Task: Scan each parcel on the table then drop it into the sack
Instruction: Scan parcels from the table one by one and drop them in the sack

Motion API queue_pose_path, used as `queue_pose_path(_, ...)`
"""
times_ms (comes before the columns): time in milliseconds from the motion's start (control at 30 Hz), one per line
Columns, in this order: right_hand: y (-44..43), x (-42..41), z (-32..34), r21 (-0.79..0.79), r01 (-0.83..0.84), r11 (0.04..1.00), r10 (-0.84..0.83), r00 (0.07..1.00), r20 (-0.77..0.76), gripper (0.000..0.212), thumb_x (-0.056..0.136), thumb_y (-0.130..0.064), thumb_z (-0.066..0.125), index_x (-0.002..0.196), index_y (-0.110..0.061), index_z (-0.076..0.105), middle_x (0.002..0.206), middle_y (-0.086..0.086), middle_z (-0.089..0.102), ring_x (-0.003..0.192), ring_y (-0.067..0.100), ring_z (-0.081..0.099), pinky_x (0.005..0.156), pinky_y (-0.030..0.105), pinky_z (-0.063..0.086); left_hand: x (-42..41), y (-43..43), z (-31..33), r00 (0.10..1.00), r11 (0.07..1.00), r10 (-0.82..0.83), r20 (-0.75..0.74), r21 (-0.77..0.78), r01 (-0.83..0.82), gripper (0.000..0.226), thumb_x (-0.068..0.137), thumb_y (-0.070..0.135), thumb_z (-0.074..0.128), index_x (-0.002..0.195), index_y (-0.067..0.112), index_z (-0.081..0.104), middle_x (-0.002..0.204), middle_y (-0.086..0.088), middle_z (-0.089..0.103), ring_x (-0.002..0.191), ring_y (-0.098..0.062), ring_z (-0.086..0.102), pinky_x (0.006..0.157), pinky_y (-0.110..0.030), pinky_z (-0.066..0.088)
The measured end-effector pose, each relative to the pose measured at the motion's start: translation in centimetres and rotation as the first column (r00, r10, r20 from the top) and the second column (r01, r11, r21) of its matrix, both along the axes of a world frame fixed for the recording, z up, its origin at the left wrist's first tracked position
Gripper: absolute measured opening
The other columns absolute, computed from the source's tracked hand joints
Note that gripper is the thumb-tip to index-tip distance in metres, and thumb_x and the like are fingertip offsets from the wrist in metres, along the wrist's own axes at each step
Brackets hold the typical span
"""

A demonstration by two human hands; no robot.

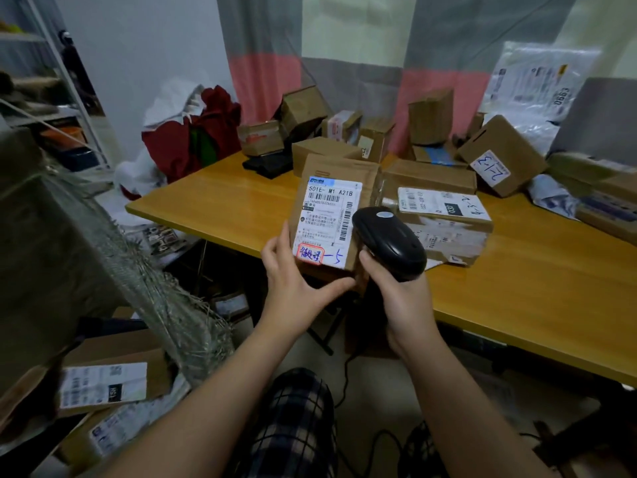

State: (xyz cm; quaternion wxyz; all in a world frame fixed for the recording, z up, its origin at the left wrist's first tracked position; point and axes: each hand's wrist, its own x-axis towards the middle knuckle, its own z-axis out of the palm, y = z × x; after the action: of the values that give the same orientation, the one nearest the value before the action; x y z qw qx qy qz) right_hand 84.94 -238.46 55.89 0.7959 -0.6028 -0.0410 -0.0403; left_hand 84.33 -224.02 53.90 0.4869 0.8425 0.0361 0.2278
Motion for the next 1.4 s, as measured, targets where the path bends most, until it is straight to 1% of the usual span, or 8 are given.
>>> queue_pose_path(167, -0.3, 0.2, -0.2, -0.027, 0.041, 0.999, -0.041, 0.999, 0.012, 0.033, 0.080, -0.014, 0.075, 0.104, -0.034, 0.065, 0.105, -0.010, 0.073, 0.101, 0.002, 0.065, 0.092, 0.030, 0.051, 0.4, 1.7, 1.6, 0.996, 0.982, -0.060, -0.066, -0.180, 0.048, 0.080, 0.084, 0.041, 0.065, 0.149, 0.021, 0.023, 0.127, 0.007, 0.027, 0.106, 0.005, 0.042, 0.079, 0.004, 0.030)
queue_pose_path(300, -0.3, 0.6, -0.4, -0.097, 0.059, 0.994, -0.058, 0.998, 0.017, 0.040, 0.079, -0.011, 0.077, 0.115, -0.026, 0.064, 0.111, -0.006, 0.070, 0.104, 0.007, 0.065, 0.092, 0.032, 0.052, 1.3, 2.9, 2.0, 0.969, 0.966, -0.189, -0.158, -0.206, 0.154, 0.087, 0.069, 0.039, 0.084, 0.128, 0.039, 0.020, 0.135, 0.008, 0.036, 0.125, -0.008, 0.040, 0.101, -0.024, 0.036)
queue_pose_path(467, -0.5, 1.0, -0.2, -0.181, 0.077, 0.980, -0.071, 0.997, 0.037, 0.036, 0.079, -0.010, 0.076, 0.106, -0.030, 0.065, 0.104, -0.008, 0.070, 0.098, 0.005, 0.065, 0.091, 0.034, 0.053, 2.5, 3.0, 2.5, 0.947, 0.959, -0.242, -0.213, -0.200, 0.200, 0.083, 0.072, 0.033, 0.082, 0.123, 0.032, 0.016, 0.121, 0.004, 0.055, 0.110, -0.010, 0.056, 0.081, -0.015, 0.041)
queue_pose_path(567, -0.9, 0.8, 0.7, -0.283, 0.140, 0.949, -0.116, 0.988, 0.101, 0.037, 0.076, -0.018, 0.080, 0.109, -0.027, 0.064, 0.104, -0.010, 0.068, 0.098, 0.002, 0.063, 0.087, 0.026, 0.051, 2.9, 3.2, 2.2, 0.952, 0.960, -0.244, -0.185, -0.182, 0.211, 0.088, 0.071, 0.028, 0.084, 0.126, 0.031, 0.016, 0.117, 0.007, 0.051, 0.112, -0.008, 0.052, 0.083, -0.012, 0.040)
queue_pose_path(700, -0.8, -0.5, 2.0, -0.405, 0.235, 0.884, -0.141, 0.958, 0.248, 0.040, 0.074, -0.028, 0.080, 0.109, -0.031, 0.062, 0.100, -0.015, 0.063, 0.094, -0.007, 0.056, 0.080, 0.012, 0.044, 3.1, 3.7, 1.7, 0.977, 0.978, -0.179, -0.114, -0.133, 0.163, 0.123, 0.058, 0.044, 0.089, 0.144, 0.040, 0.001, 0.142, 0.001, 0.038, 0.129, -0.009, 0.038, 0.107, -0.031, 0.035)
queue_pose_path(833, -0.6, -1.6, 2.9, -0.461, 0.212, 0.862, -0.094, 0.960, 0.265, 0.031, 0.074, -0.032, 0.079, 0.103, -0.025, 0.069, 0.091, -0.011, 0.069, 0.090, 0.001, 0.063, 0.078, 0.022, 0.050, 2.9, 3.7, 1.5, 0.992, 0.994, -0.092, -0.082, -0.068, 0.086, 0.132, 0.048, 0.062, 0.084, 0.146, 0.046, -0.003, 0.151, -0.003, 0.026, 0.135, -0.018, 0.035, 0.111, -0.048, 0.035)
queue_pose_path(1000, -0.2, -2.0, 2.7, -0.470, 0.185, 0.863, -0.084, 0.970, 0.227, 0.020, 0.074, -0.035, 0.077, 0.090, -0.036, 0.065, 0.084, -0.013, 0.069, 0.084, 0.009, 0.066, 0.076, 0.044, 0.058, 3.0, 3.4, 1.5, 0.996, 0.998, -0.064, -0.069, -0.027, 0.063, 0.129, 0.059, 0.047, 0.087, 0.150, 0.038, -0.004, 0.152, -0.006, 0.023, 0.136, -0.020, 0.032, 0.111, -0.039, 0.032)
queue_pose_path(1400, -0.5, -3.0, 2.5, -0.470, 0.134, 0.873, -0.060, 0.984, 0.169, 0.016, 0.076, -0.036, 0.076, 0.086, -0.036, 0.065, 0.077, -0.009, 0.067, 0.078, 0.012, 0.066, 0.073, 0.041, 0.059, 3.2, 3.3, 1.3, 0.997, 0.998, -0.066, -0.035, -0.026, 0.065, 0.130, 0.060, 0.045, 0.087, 0.150, 0.037, -0.006, 0.152, -0.007, 0.021, 0.135, -0.021, 0.033, 0.109, -0.039, 0.034)
